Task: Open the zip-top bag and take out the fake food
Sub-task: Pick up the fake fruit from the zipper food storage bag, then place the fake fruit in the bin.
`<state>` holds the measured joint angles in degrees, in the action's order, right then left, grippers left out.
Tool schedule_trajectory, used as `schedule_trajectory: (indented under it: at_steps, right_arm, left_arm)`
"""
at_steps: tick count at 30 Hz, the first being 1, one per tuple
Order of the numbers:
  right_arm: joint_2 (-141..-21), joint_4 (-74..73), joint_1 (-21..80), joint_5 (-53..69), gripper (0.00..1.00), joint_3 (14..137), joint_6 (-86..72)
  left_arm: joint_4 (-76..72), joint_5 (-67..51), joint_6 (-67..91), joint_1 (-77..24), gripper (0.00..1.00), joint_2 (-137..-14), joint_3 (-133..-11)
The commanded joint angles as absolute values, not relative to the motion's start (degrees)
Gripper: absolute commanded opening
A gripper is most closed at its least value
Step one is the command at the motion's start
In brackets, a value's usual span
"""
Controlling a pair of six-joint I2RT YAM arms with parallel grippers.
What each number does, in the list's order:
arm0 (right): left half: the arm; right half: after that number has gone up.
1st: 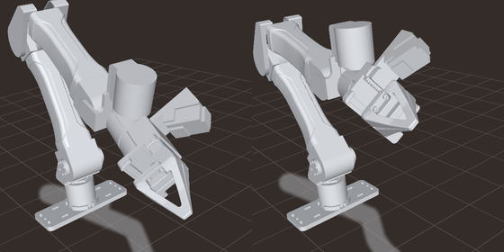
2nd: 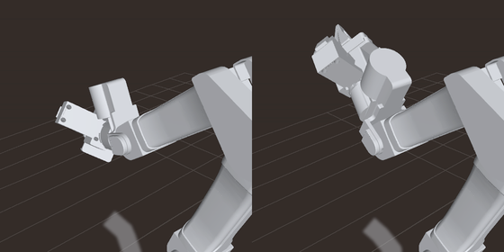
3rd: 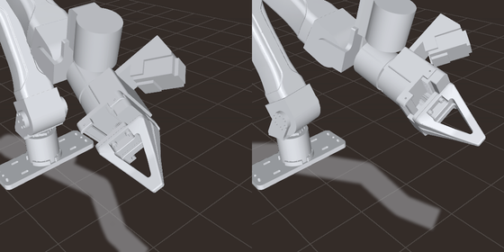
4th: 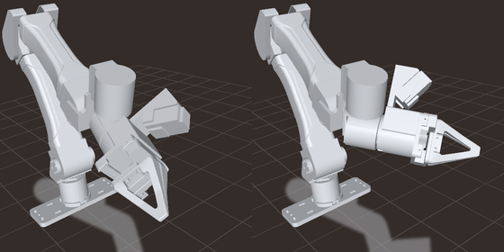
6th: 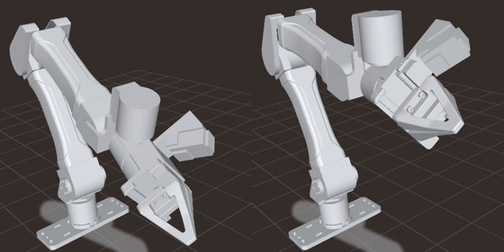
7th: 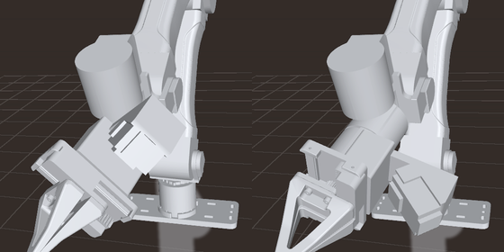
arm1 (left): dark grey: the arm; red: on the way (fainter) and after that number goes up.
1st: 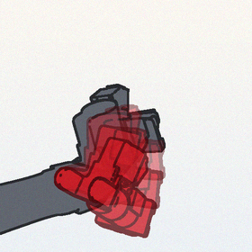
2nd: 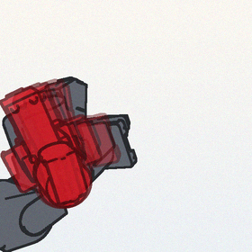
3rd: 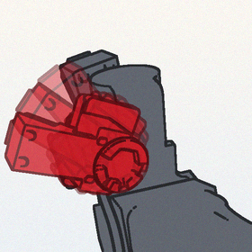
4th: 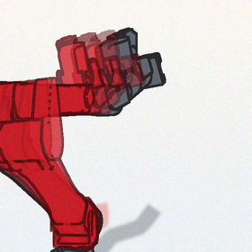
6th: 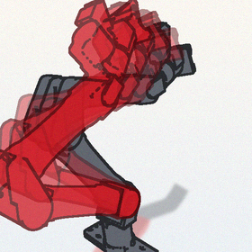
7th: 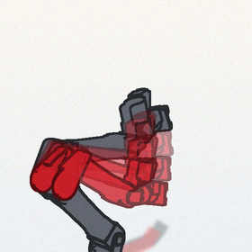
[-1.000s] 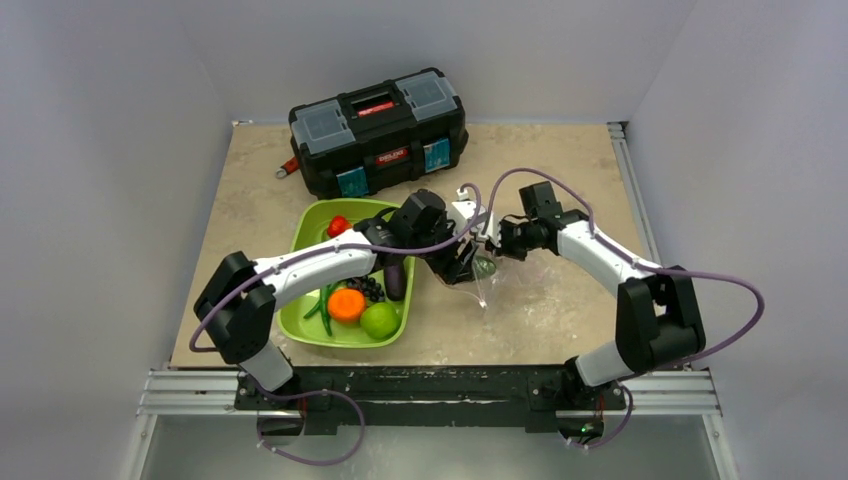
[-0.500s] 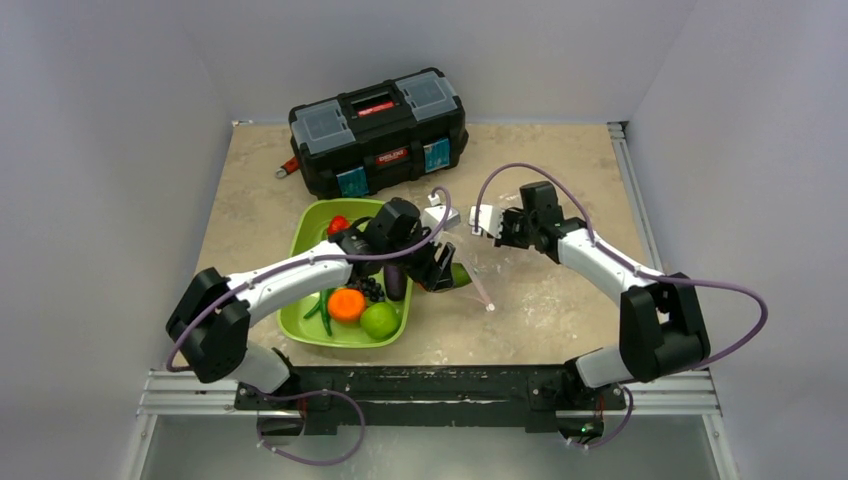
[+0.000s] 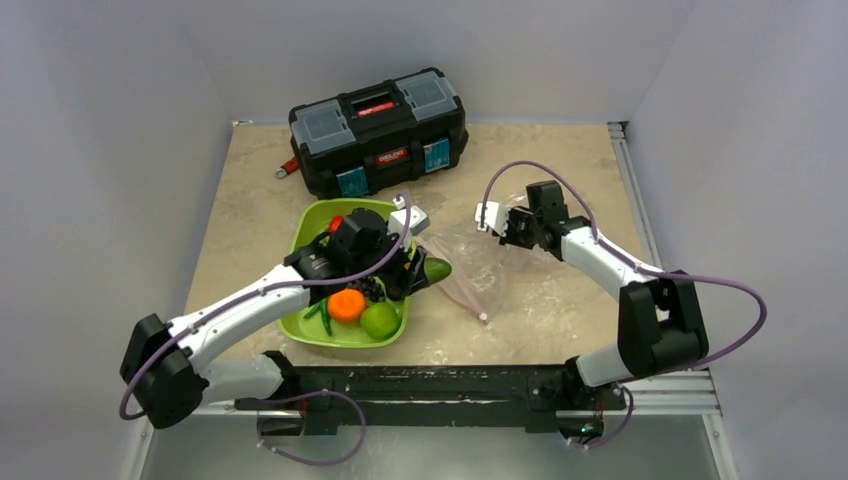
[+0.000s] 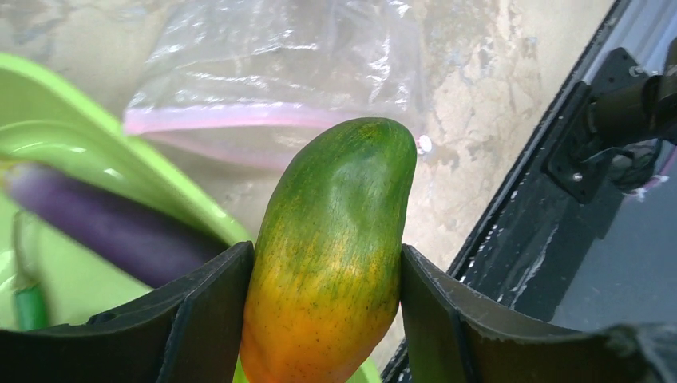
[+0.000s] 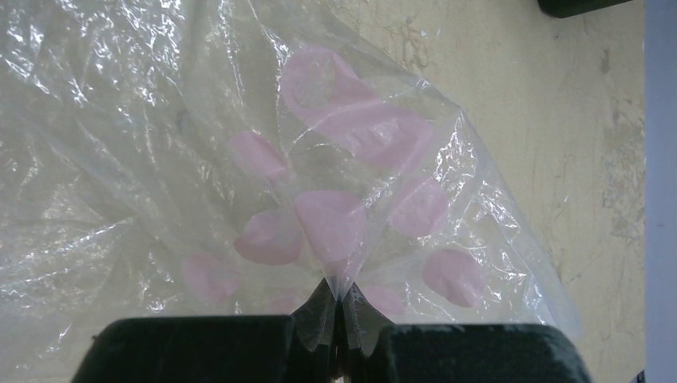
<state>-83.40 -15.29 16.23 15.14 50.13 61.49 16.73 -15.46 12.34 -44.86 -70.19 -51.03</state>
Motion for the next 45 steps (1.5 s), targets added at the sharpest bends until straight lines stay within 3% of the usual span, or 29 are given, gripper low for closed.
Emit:
schedule_trajectory:
  at_steps: [1,10,15,27,28,32,35,38,45]
  right_arm:
    - [-83.53,-15.41,15.11,18.67,0.01,51.52,60.30]
    - [-84.48,-17.01,11.63,22.53,0.02,52.43,59.21]
    - [-84.41,-17.44,9.40,24.56,0.03,52.65,58.64]
    - [-83.64,-17.67,7.70,26.42,0.05,52.73,58.07]
    - [-83.55,-17.67,7.58,26.55,0.05,52.73,58.02]
    - [-83.38,-17.57,6.93,27.38,0.09,52.83,57.50]
    - [-83.16,-17.72,6.35,28.25,0.12,52.91,57.31]
    - [-82.89,-17.90,5.50,28.90,0.14,53.00,56.99]
    - [-84.09,-17.28,2.72,28.20,0.15,53.73,54.21]
  left_arm:
    - [19.62,-7.04,9.83,-44.01,0.00,-63.30,-48.05]
    - [19.71,8.36,15.55,-41.12,0.00,-53.14,-39.74]
    - [17.82,10.54,19.85,-37.59,0.00,-48.85,-35.43]
    - [20.16,14.72,28.68,-31.73,0.00,-54.92,-35.49]
    - [21.14,15.21,29.44,-31.44,0.02,-55.82,-36.20]
    - [24.00,15.60,31.18,-30.81,0.69,-58.03,-38.47]
    - [24.76,15.10,31.34,-30.77,0.92,-56.73,-39.03]
    - [26.52,15.29,31.07,-30.76,0.99,-54.72,-40.12]
    - [30.28,12.72,28.64,-30.67,1.00,-49.70,-43.37]
